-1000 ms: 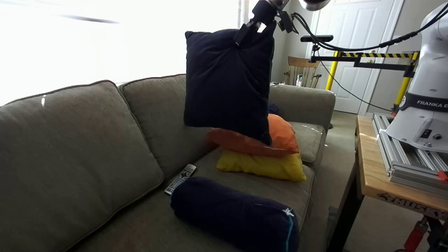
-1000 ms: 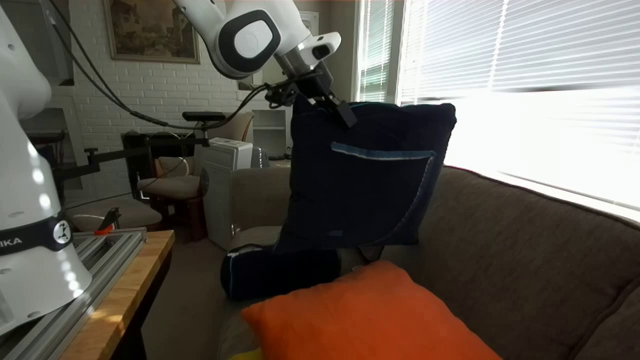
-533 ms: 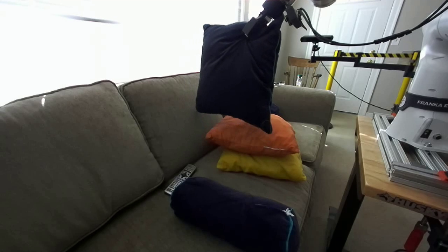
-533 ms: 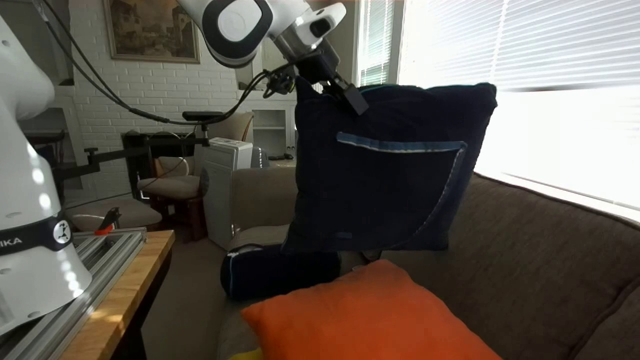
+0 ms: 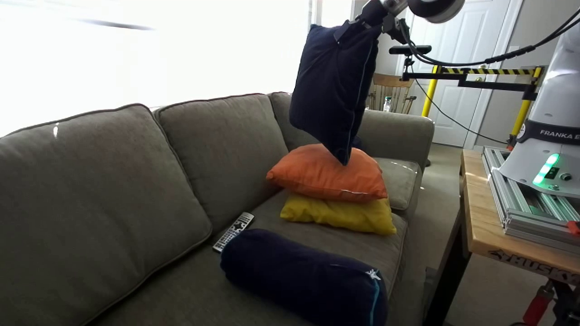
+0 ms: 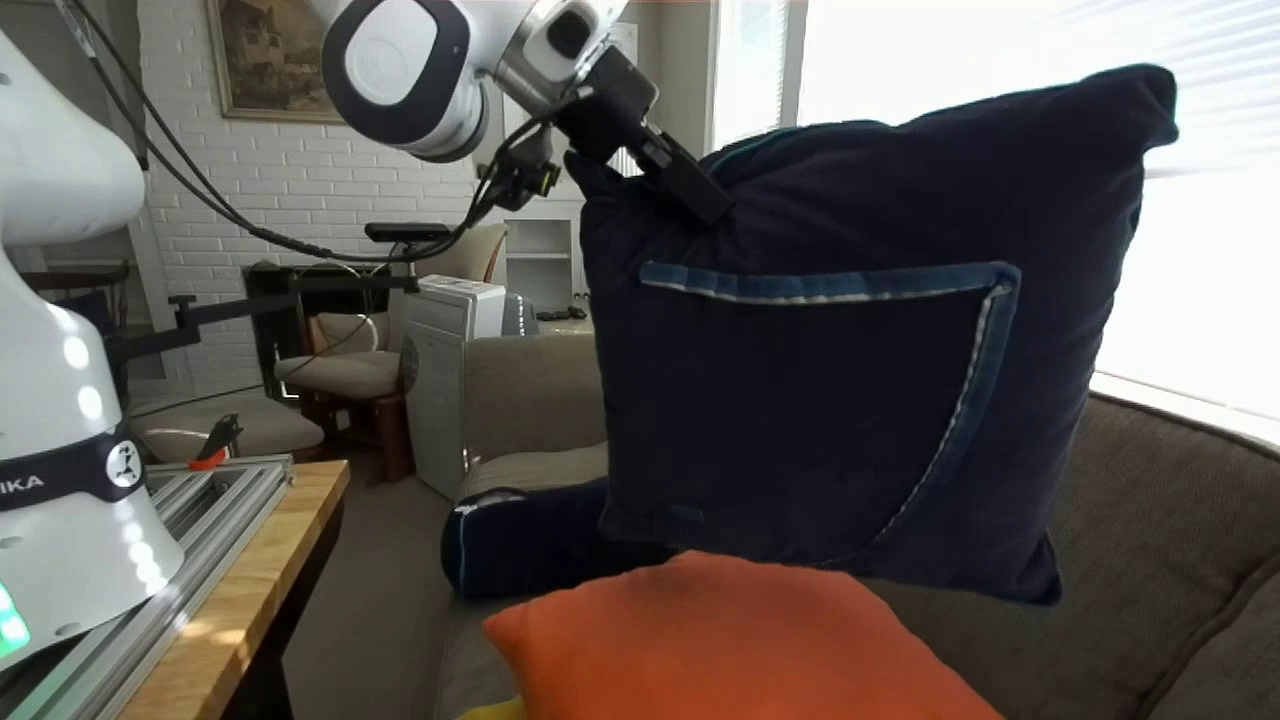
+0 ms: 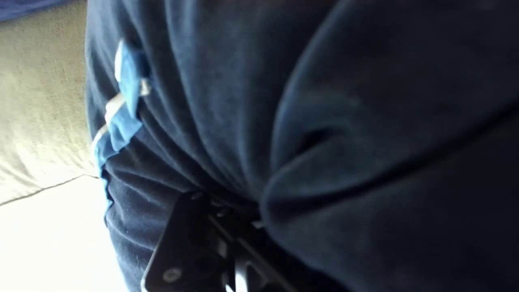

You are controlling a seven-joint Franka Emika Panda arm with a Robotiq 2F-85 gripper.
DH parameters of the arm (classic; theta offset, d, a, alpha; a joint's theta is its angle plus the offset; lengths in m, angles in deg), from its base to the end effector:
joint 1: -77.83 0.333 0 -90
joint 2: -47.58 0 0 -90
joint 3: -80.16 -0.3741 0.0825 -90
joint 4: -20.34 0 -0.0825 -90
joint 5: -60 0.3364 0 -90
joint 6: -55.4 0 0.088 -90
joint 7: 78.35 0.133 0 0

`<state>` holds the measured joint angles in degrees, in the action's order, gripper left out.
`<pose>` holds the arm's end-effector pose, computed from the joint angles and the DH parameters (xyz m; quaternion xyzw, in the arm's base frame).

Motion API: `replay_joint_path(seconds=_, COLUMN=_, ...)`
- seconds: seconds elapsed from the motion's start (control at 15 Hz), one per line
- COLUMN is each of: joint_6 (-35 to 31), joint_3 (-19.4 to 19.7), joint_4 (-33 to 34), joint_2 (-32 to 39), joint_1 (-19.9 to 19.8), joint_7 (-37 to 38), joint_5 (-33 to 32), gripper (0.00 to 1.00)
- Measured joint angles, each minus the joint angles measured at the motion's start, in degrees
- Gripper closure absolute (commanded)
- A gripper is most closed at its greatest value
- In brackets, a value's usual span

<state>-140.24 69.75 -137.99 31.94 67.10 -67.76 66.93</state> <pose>0.4071 -0.0120 0.4863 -0.8853 0.1363 -0.4437 0.0278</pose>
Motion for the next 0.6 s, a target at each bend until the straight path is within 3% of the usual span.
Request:
replay_joint_path(seconds=0.27, joint_6=-8.02, joint_3=-11.75, joint_4=-1.47, joint_2=3.02, joint_1=-5.56, joint_7=1.03, joint_5=14.98, gripper=1.00)
replay_joint_path(seconds=0.6, joint_6=-18.62, joint_3=-19.95, joint_4=-1.47, joint_2=6.25, joint_1=-5.79, joint_7=1.00, joint_5=31.17, gripper=1.00)
